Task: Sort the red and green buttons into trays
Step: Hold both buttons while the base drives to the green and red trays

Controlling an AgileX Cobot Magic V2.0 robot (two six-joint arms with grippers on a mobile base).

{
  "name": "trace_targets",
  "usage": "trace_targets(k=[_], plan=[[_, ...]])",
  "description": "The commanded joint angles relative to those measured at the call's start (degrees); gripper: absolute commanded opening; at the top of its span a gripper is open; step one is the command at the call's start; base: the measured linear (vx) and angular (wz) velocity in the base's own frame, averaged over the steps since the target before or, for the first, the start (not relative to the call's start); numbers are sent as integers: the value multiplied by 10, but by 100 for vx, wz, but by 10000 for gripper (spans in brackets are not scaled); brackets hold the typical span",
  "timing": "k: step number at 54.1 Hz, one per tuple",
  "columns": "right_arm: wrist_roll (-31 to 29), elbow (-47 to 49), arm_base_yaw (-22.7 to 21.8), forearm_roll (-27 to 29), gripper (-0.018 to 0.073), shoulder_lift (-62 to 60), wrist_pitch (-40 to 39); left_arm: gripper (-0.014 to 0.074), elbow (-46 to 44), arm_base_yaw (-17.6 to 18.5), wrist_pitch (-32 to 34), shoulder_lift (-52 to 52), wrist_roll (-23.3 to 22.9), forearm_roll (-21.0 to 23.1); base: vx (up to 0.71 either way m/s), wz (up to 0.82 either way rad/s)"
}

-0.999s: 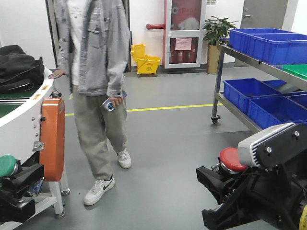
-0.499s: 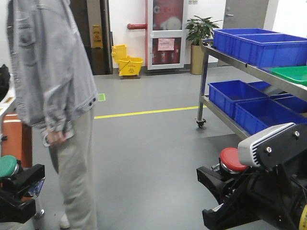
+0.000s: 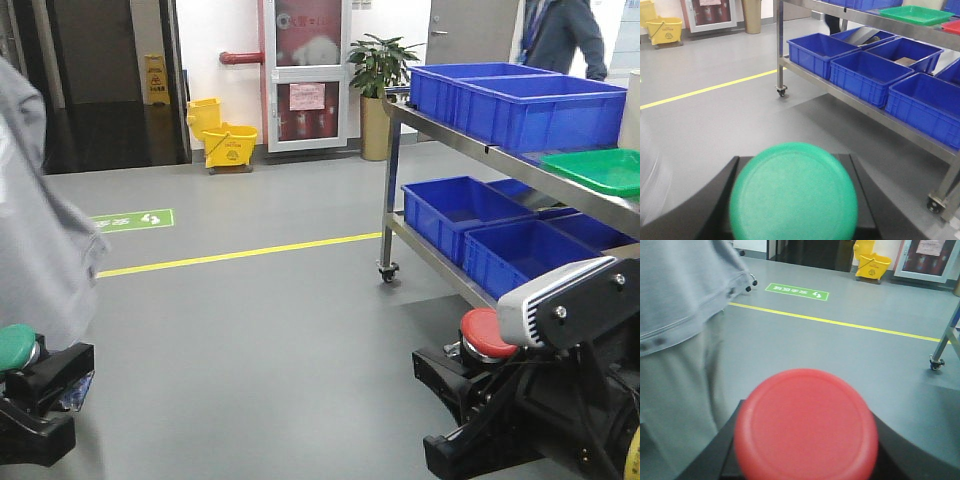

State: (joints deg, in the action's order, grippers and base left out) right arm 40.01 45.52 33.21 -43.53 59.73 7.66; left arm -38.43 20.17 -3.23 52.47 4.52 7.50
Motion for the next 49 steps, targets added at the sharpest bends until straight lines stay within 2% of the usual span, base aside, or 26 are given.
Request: trace_targets(k=[1, 26, 49], plan=[[1, 20, -1, -6, -9, -10, -33, -6, -16, 0, 50, -7, -6, 4, 36, -8], [1, 20, -1, -6, -9, -10, -33, -6, -16, 0, 50, -7, -6, 4, 34, 3], [1, 20, -1, -6, -9, -10, -33, -6, -16, 0, 50, -7, -6, 4, 32, 30]])
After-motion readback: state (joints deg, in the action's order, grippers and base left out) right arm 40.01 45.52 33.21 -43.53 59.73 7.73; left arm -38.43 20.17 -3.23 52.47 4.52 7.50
